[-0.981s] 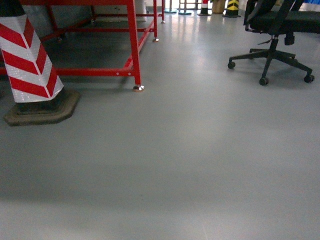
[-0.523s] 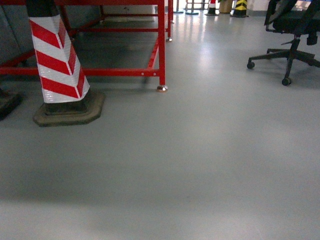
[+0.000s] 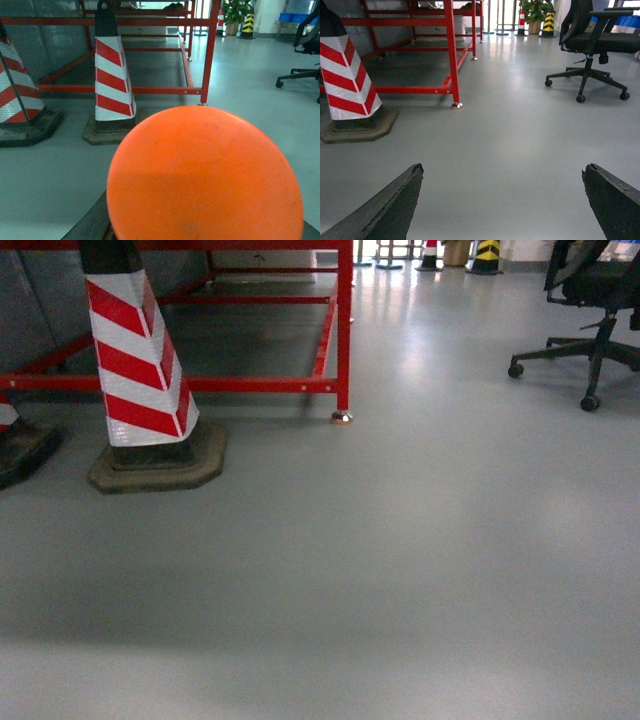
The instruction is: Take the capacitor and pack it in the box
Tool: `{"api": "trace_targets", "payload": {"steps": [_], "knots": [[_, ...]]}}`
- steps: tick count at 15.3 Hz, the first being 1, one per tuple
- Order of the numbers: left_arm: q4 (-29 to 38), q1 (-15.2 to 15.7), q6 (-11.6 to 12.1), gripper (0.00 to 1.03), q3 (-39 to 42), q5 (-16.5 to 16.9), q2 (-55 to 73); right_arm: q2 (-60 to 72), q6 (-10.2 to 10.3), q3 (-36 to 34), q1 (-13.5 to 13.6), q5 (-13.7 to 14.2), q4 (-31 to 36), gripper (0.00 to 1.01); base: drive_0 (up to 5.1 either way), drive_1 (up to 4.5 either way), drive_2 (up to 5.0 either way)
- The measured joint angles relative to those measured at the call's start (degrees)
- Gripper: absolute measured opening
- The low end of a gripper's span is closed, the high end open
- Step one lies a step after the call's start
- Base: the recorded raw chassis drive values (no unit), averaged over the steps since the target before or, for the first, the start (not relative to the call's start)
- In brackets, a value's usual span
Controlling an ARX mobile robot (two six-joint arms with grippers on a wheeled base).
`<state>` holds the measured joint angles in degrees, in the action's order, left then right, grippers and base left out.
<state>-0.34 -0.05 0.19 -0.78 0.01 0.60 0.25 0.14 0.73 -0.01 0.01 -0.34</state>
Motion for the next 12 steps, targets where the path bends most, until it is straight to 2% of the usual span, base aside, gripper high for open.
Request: {"api": "trace_targets", "payload": {"steps": [12], "knots": [[-0.13,0.0,0.0,0.44,0.0,-0.02,0.0,-0.02,0.0,0.0,0.0,0.02,0.07,0.98,-5.0,2.41,2.4]]}}
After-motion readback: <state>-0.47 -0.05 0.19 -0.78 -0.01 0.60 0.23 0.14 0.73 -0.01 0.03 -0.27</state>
